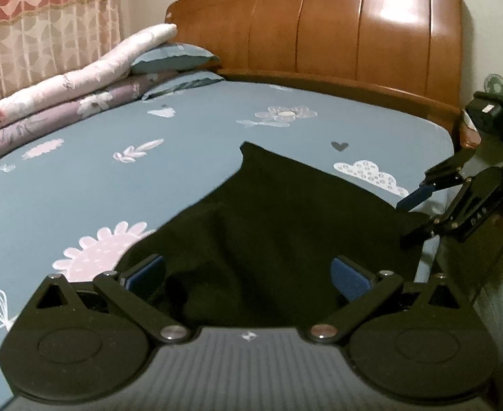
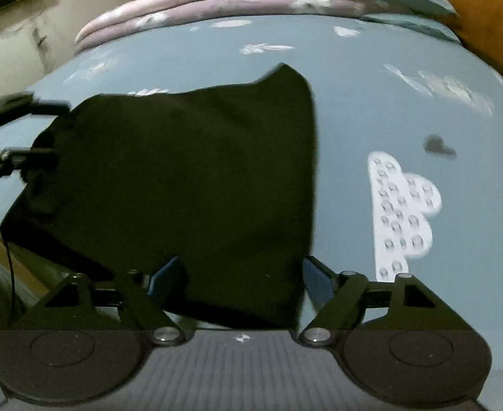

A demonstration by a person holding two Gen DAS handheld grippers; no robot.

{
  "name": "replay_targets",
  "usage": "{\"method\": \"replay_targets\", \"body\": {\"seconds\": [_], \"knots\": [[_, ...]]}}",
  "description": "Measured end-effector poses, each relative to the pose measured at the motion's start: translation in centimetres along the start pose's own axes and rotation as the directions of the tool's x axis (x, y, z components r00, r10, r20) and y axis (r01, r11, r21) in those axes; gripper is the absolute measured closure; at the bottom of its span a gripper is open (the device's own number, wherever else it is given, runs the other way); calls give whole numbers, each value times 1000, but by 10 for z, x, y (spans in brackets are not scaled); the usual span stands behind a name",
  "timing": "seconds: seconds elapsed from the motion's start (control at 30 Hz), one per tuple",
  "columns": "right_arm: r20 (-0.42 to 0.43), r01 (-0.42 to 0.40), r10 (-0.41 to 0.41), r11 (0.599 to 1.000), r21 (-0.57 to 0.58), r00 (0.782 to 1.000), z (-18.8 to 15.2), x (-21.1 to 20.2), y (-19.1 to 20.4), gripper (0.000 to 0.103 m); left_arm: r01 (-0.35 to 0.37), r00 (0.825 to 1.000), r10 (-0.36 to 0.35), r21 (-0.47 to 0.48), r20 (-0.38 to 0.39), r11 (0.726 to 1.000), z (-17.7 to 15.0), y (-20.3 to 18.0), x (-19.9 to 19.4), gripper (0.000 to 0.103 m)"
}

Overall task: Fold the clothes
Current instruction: 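Move the open left gripper over the black shorts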

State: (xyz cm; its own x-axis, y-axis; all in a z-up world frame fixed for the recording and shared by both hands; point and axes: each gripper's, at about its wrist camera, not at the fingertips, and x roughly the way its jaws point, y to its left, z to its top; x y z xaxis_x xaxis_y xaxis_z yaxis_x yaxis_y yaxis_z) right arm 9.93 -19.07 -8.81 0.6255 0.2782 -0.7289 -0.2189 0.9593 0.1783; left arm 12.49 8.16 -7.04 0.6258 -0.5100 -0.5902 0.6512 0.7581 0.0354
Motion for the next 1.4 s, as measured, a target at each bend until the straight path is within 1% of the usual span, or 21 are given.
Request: {"method": "replay_targets", "body": {"seconds": [0.07,0.13,0.2,0.27,0.33,0.43,0.47,0.53,0.63,0.7,0.77,0.87,1.03,1.17,1.2,1.23,1.27,1.4], "knots": [[53,-22,21,1000,7,998,8,-9,-3,20,2,1000,-3,-5,-17,1000,-2,-1,3,1],[127,-69,69,998,-2,989,22,-16,-5,14,-1,999,0,-29,-40,1000,4,-3,5,1],[187,-141,143,990,-24,972,36,-14,-6,5,29,998,-33,-76,-45,997,23,-3,16,1],[219,-194,198,980,-42,955,48,-1,-6,4,67,996,-73,-126,-45,990,44,-3,29,1],[204,-246,247,969,-34,947,54,19,-9,4,105,993,-114,-176,-43,979,65,-3,42,1],[169,-281,278,960,-4,946,52,45,-17,4,159,984,-174,-250,-37,955,96,-2,61,1],[159,-280,276,960,0,948,49,51,-19,4,177,981,-193,-274,-34,945,107,-2,67,1],[174,-271,274,962,-44,946,39,52,-17,2,212,972,-232,-322,-26,923,128,-2,80,1],[182,-221,239,968,-115,954,38,50,-5,0,262,957,-289,-392,-10,882,159,-2,99,1],[184,-206,229,969,-135,956,37,48,-1,0,266,954,-300,-424,-16,866,159,0,116,1],[186,-213,236,968,-132,954,40,48,-5,0,263,952,-307,-453,-24,852,155,3,134,1],[186,-246,260,965,-93,948,37,40,-19,0,257,948,-316,-496,-37,829,149,8,160,1],[165,-278,278,960,-25,946,39,44,-34,0,245,941,-334,-565,-56,788,138,16,204,1],[151,-259,264,965,-52,953,39,46,-31,0,233,935,-348,-618,-71,751,129,22,240,1],[148,-250,257,966,-64,955,39,47,-29,0,226,937,-341,-613,-75,757,129,22,243,1],[146,-242,250,967,-75,957,39,48,-28,0,218,941,-328,-600,-79,770,130,21,243,1],[145,-232,243,969,-88,959,38,49,-26,0,211,944,-320,-596,-81,775,132,22,241,1],[146,-186,206,973,-139,968,36,52,-20,0,194,952,-296,-595,-78,780,142,22,225,1]]}}
